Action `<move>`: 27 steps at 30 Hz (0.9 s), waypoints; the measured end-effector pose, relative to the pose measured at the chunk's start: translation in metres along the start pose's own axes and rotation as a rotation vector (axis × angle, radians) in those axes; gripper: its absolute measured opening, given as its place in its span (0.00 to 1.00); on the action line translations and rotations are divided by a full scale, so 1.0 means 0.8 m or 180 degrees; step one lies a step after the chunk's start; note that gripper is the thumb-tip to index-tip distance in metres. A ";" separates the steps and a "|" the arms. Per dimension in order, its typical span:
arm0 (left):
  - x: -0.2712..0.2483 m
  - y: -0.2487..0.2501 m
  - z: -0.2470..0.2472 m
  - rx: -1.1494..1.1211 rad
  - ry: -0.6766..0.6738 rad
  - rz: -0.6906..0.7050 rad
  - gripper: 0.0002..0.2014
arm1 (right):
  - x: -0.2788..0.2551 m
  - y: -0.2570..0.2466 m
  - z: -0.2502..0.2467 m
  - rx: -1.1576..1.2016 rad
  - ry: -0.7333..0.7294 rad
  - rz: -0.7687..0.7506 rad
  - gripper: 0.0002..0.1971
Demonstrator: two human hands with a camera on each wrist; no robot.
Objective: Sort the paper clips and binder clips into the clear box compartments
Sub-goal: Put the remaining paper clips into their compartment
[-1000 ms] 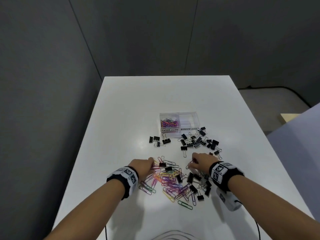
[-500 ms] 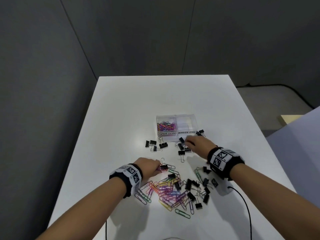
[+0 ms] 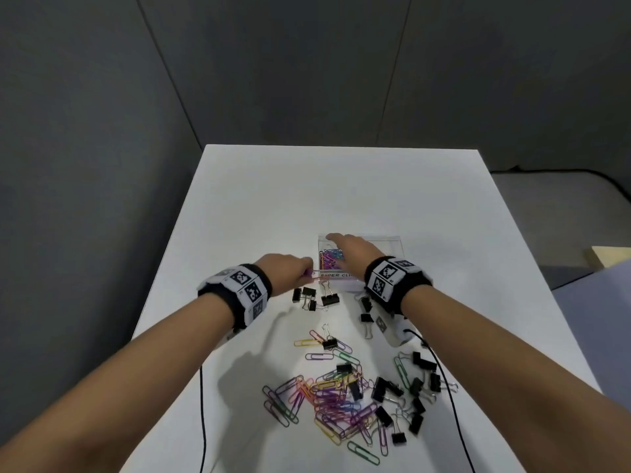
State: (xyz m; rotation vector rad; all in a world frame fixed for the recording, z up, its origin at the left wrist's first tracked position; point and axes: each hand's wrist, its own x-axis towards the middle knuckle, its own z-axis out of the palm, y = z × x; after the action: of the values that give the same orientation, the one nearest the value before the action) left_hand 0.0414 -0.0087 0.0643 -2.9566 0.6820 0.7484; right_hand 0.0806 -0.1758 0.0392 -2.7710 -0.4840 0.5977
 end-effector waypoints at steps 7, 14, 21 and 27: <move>0.062 0.014 -0.046 0.0719 -0.0038 0.0258 0.15 | -0.088 0.042 0.003 0.0121 0.0500 -0.0100 0.13; 0.108 0.047 -0.043 0.0792 -0.0221 0.0342 0.15 | -0.144 0.086 0.046 -0.0360 -0.0318 0.0170 0.09; 0.082 0.049 -0.030 0.0674 0.0350 0.0460 0.20 | -0.167 0.087 0.068 -0.0781 -0.0685 0.0480 0.13; 0.012 0.059 0.032 0.0409 0.0199 0.1178 0.14 | -0.174 0.076 0.080 -0.0700 -0.0757 0.0670 0.16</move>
State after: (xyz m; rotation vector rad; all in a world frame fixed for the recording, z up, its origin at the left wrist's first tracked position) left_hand 0.0180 -0.0524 0.0415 -2.7784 1.2532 0.5994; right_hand -0.0512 -0.2714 0.0117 -2.9982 -0.3235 0.9857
